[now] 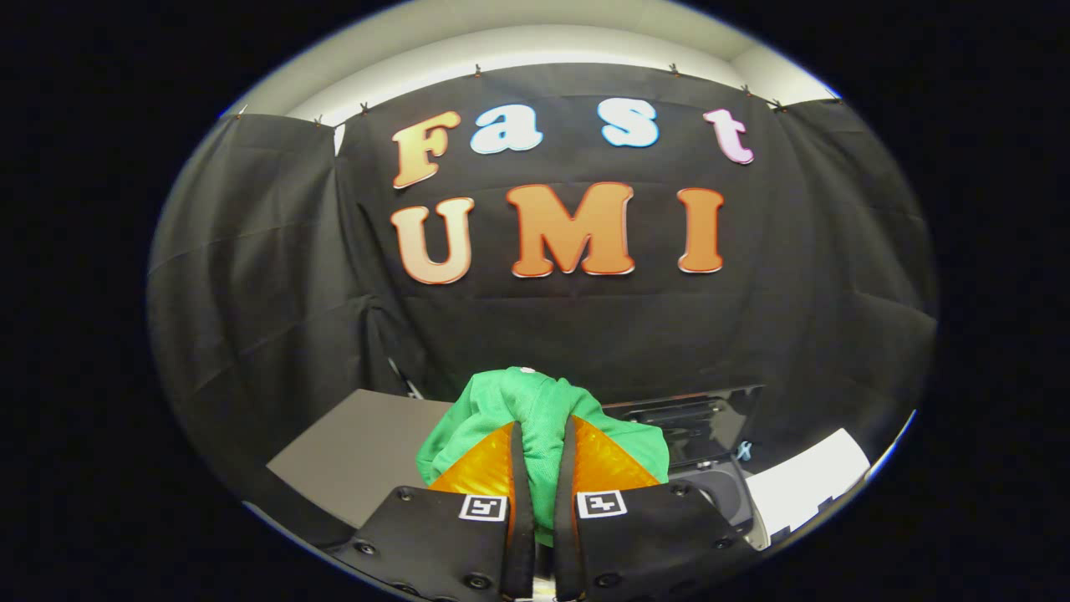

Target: Put the clothes into the washing machine and then close the washing machine lid.

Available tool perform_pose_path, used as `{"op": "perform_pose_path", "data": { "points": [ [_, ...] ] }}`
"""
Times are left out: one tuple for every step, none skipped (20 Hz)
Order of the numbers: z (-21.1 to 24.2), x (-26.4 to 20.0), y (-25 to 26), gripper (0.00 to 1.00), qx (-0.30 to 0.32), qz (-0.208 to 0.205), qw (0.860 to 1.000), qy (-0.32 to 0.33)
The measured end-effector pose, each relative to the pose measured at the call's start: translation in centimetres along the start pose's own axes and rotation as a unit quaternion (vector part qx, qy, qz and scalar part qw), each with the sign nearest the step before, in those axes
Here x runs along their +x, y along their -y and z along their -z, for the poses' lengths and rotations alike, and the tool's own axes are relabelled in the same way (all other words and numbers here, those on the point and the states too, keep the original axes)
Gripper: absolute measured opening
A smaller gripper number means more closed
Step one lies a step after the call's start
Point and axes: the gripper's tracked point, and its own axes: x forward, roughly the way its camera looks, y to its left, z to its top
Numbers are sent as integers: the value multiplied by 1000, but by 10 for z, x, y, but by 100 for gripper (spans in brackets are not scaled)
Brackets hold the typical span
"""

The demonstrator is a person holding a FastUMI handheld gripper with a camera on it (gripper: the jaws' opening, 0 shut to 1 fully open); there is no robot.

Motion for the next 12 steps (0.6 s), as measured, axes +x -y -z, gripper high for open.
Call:
{"op": "perform_pose_path", "data": {
  "points": [
    [0,-3,15,17,3,12,1000,0],
    [1,-5,30,17,8,23,1000,0],
    [3,-7,45,17,12,33,999,-2],
    [4,-8,60,17,15,43,999,-4],
    [7,-10,74,17,16,53,998,-6],
    [11,-11,87,17,17,62,998,-8],
    [18,-12,99,17,19,69,997,-10],
    [25,-11,111,17,20,75,997,-14],
    [33,-8,122,17,21,78,997,-21],
    [42,-4,133,17,21,81,996,-29],
    [50,1,143,17,22,83,996,-38],
    [58,6,154,17,23,84,995,-46]
  ]
}}
